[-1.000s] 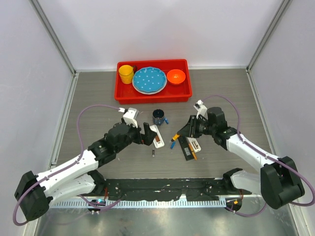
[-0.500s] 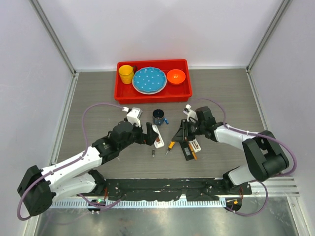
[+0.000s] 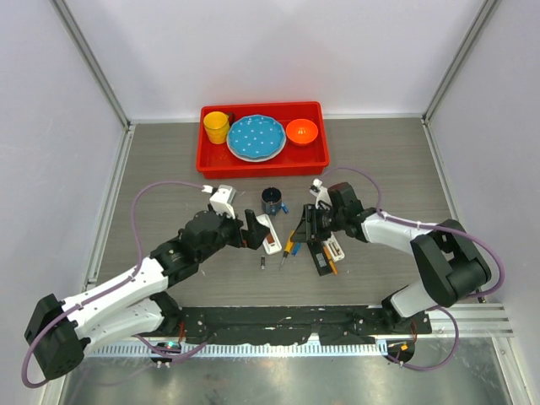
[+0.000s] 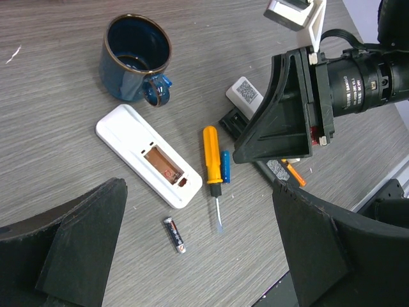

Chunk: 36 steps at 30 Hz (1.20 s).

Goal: Unload the batteries from the remote control

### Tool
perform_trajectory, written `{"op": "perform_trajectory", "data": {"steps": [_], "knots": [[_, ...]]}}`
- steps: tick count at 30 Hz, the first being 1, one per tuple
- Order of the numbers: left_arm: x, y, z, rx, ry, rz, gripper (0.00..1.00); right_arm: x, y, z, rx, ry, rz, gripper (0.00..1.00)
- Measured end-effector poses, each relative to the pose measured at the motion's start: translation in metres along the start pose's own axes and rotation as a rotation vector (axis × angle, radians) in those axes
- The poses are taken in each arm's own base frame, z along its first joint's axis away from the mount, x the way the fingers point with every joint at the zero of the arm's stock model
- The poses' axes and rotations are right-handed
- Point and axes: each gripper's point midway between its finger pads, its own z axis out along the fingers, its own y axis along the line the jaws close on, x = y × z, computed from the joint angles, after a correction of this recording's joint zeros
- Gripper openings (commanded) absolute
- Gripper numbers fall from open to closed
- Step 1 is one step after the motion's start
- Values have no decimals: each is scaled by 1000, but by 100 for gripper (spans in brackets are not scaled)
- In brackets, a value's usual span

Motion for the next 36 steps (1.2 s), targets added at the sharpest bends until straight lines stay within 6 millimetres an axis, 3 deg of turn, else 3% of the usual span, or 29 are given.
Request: {"op": "perform_trajectory", "data": {"steps": [1,4,9,11,19,28,36], "knots": [[1,0,0,-1,3,-3,100,-1,0,0,4,-5,-1,54],[2,0,1,-3,7,-18,100,-7,0,0,13,-20,-1,61],[1,-2,2,0,2,-36,100,-15,2,-2,23,-52,-7,68],[-1,-3,2,3,-3,-45,100,-21,5,-6,26,-77,-16,83],[3,-2,9,0,6,-46,100,-39,18,-17,14,-164,-60,86],[24,9,23,-55,86,-33,100,-41,12,-21,57,-195,-59,88],[18,29,44,-202,162,-26,99,-54,8,-43,146,-292,-85,87]]}}
